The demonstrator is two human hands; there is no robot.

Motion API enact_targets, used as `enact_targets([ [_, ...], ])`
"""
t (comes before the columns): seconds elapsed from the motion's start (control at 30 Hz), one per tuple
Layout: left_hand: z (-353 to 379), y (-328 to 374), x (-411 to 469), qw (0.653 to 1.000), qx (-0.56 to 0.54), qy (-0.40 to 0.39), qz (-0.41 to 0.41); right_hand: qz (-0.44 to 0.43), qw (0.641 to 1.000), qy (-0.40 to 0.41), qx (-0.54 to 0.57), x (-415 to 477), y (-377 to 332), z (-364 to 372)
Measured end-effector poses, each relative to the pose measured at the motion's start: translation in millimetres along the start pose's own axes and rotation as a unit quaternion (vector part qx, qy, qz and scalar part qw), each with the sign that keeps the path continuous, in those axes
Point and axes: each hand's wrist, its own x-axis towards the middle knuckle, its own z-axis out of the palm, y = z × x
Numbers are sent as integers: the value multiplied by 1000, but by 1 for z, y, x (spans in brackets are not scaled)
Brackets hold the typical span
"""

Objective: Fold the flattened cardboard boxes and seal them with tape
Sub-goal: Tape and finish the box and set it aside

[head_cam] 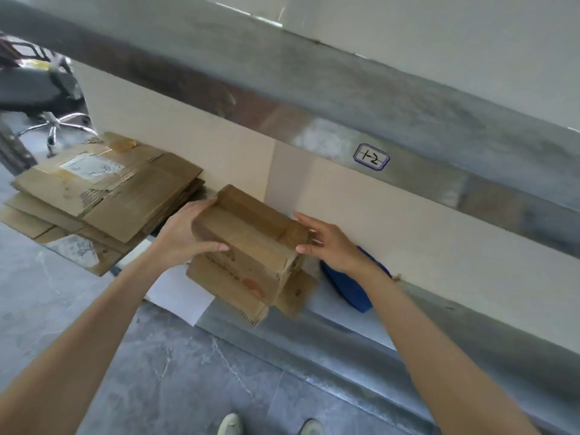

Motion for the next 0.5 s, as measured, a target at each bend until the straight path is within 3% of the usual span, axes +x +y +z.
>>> enact_targets([
  [0.2, 12, -15, -17, 993, -9, 115, 8, 43, 985, 154, -60, -1, -14, 23],
  [0.33, 16, -15, -24, 990, -20, 138, 2, 87, 991, 96, -38, -3, -23, 40],
  [0.43, 16, -15, -27, 991, -13, 135, -7, 103, 982, 36, -156, 1, -23, 53],
  [0.5, 11, -17, -27, 992, -11, 122, 1, 101, 973, 50, -201, 6, -22, 61],
])
